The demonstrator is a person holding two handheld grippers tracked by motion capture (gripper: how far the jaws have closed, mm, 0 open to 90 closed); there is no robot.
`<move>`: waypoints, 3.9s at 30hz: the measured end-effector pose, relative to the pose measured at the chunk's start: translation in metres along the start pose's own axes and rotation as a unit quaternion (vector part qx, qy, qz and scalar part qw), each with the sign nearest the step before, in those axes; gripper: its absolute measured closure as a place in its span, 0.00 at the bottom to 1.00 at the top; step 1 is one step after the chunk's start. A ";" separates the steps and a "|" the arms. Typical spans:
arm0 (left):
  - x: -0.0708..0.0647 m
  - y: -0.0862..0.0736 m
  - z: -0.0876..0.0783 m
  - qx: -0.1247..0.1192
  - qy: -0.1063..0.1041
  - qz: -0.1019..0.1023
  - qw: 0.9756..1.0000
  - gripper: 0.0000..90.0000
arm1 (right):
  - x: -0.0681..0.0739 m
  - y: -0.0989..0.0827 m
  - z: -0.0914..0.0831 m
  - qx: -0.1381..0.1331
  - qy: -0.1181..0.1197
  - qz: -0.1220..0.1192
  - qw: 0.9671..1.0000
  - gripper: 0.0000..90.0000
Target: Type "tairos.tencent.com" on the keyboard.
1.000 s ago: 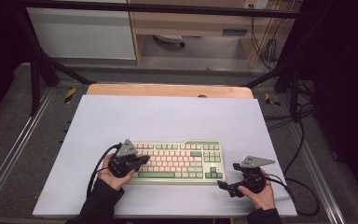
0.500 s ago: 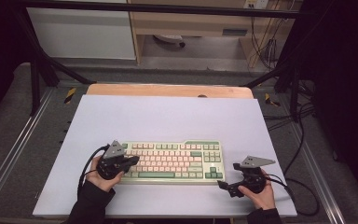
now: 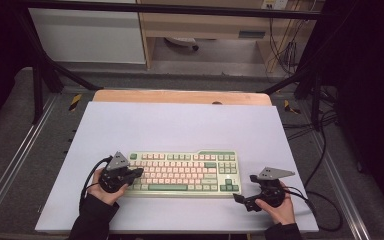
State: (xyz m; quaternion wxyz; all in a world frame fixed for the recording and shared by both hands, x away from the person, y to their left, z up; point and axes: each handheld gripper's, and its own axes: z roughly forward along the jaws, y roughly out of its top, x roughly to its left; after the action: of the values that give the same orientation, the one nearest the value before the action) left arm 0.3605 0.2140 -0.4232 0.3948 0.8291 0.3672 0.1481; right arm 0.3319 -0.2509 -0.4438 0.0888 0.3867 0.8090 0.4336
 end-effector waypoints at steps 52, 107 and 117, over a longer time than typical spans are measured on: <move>0.001 0.001 -0.003 -0.016 -0.014 -0.007 1.000 1.00 | 0.041 0.036 0.020 -0.007 0.013 -0.042 0.999 0.11; -0.001 0.001 -0.003 -0.016 -0.014 0.001 1.000 1.00 | 0.089 0.102 0.104 -0.017 0.050 -0.047 0.997 0.99; -0.001 0.001 -0.003 -0.016 -0.014 0.001 1.000 1.00 | 0.085 0.103 0.117 -0.012 0.047 -0.040 0.998 1.00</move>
State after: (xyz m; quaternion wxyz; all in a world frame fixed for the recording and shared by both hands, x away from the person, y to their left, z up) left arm 0.3590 0.2148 -0.4209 0.4131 0.8251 0.3581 0.1425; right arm 0.3862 -0.0831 -0.4194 0.0725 0.3325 0.8218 0.4569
